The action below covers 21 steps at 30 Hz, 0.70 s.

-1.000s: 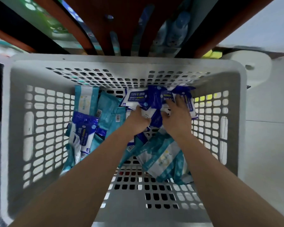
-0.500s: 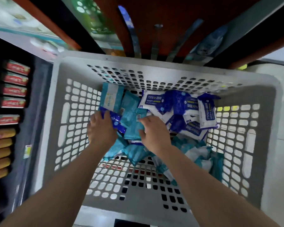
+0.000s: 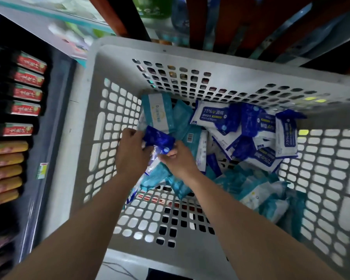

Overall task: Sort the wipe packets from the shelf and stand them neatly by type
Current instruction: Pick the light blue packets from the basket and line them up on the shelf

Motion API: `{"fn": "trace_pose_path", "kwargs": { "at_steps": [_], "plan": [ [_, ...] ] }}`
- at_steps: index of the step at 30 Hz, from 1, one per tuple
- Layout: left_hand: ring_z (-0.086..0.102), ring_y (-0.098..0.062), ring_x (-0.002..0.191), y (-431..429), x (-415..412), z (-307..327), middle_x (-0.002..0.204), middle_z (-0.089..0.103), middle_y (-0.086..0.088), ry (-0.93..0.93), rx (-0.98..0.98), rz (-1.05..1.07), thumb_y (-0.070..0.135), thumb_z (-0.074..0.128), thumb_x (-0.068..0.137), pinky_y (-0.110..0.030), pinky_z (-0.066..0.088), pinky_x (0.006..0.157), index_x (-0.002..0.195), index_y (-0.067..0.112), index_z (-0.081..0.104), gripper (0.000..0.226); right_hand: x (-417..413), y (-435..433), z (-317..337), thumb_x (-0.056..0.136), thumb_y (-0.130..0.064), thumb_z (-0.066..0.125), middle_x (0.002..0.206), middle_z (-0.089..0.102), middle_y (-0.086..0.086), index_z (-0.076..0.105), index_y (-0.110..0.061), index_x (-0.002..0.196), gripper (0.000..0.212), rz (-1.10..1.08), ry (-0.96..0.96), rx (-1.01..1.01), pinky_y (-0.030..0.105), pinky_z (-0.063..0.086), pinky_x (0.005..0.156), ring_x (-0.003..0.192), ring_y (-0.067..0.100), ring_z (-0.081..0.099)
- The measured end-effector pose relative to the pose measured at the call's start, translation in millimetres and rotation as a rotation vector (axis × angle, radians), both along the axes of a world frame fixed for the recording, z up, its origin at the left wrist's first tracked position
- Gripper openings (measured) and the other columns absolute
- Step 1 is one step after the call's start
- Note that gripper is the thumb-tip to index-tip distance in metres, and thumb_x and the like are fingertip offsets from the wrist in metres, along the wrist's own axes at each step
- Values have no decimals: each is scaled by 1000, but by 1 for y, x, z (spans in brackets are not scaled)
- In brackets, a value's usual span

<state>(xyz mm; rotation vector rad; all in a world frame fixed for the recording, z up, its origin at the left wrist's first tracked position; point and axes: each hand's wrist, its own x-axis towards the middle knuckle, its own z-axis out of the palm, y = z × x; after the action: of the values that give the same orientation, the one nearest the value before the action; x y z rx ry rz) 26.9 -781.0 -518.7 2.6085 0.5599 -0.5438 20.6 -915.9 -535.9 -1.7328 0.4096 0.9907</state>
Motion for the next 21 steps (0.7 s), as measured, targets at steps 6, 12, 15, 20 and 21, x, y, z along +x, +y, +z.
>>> {"fn": "trace_pose_path", "kwargs": {
  "at_steps": [6,12,15,20,21],
  "plan": [
    [60,-26,104,13,17,10,122,61,-7,201,-354,208,-13,42,84,-42,53,86,127,13,57,52,20,-6,11,93,-22,59,94,66,6,59,-15,98,9,-227,-108,-69,36,47,76,85,24,61],
    [55,-28,111,10,-6,5,124,60,-6,662,3,-472,36,65,82,-43,48,96,127,19,52,50,21,-14,12,96,-21,52,92,60,0,57,-11,107,16,-144,-231,-135,31,44,71,82,19,57],
    [52,-25,113,8,-3,-2,123,58,-2,629,110,-532,62,62,74,-45,41,100,121,22,52,63,16,-19,10,97,-24,51,86,58,-2,55,-12,105,15,-134,-266,-183,35,45,69,75,19,55],
    [50,-23,115,-12,-14,-4,118,57,-2,484,381,-694,72,66,64,-43,32,103,115,18,49,76,10,-27,10,97,-24,51,77,53,-7,53,-13,100,12,-122,-278,-196,30,39,62,66,15,51],
    [52,-23,112,-15,-15,-5,115,58,-3,434,400,-698,64,64,72,-42,33,102,112,18,51,63,10,-29,11,97,-24,51,76,52,-8,53,-13,99,11,-114,-279,-198,28,37,62,64,13,49]
  ]
}}
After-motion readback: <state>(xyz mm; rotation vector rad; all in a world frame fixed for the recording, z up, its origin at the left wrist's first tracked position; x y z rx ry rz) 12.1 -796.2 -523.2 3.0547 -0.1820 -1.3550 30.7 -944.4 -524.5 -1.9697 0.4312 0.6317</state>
